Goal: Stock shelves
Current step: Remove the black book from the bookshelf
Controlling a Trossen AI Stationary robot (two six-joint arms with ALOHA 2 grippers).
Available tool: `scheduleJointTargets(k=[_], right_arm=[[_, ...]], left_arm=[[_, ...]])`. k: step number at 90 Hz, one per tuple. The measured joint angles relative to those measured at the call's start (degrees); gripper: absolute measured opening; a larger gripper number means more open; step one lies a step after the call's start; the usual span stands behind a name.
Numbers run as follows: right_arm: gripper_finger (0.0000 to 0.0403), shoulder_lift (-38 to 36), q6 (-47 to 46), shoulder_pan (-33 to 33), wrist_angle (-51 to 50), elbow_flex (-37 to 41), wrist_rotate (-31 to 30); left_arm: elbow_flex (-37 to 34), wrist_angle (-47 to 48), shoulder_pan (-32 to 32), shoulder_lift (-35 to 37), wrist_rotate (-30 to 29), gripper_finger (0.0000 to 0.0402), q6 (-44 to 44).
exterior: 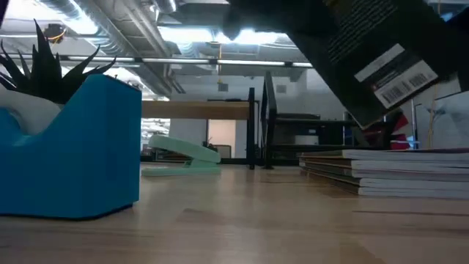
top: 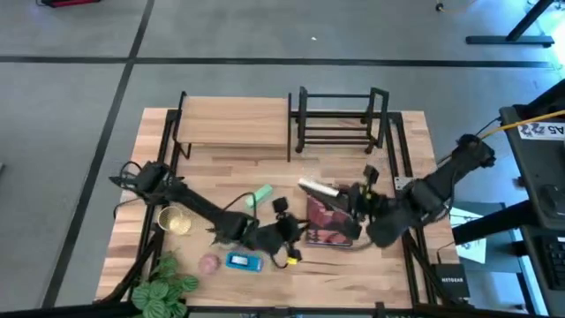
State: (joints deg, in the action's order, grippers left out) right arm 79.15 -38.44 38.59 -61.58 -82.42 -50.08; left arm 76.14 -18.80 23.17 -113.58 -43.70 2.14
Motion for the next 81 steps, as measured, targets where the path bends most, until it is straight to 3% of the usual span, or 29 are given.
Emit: scheduleJointTargets(k=[11, 32, 58, 68, 81], right_arm=[[0.0036, 5.50, -1.73, 1.91, -5.85, -3.67, -0.15], [0.0036, 15.06, -6.18, 2.31, -13.31, -7.60, 5.37], [0.0036, 25.47, -3.92, 1.09, -16.35, -16.92, 13.09], [0.0035, 29.00, -3.91, -0.96, -16.80, -19.74, 16.69], [0.0035, 32.30, -6.79, -4.39, -16.93, -20.08, 19.17]], left_arm=[[0.02, -4.95, -3.24, -0.56, 2.01, 0.0021, -1.99], [-0.03, -5.54, -7.83, -0.66, 12.16, 0.0021, 1.11], [-0.05, -5.39, -8.94, -2.41, 15.30, 0.0021, 1.52], [-0.07, -3.78, -9.06, -2.67, 14.69, 0.0021, 1.79], [-0.07, 3.20, -8.46, -2.56, 6.78, 0.0021, 3.79]])
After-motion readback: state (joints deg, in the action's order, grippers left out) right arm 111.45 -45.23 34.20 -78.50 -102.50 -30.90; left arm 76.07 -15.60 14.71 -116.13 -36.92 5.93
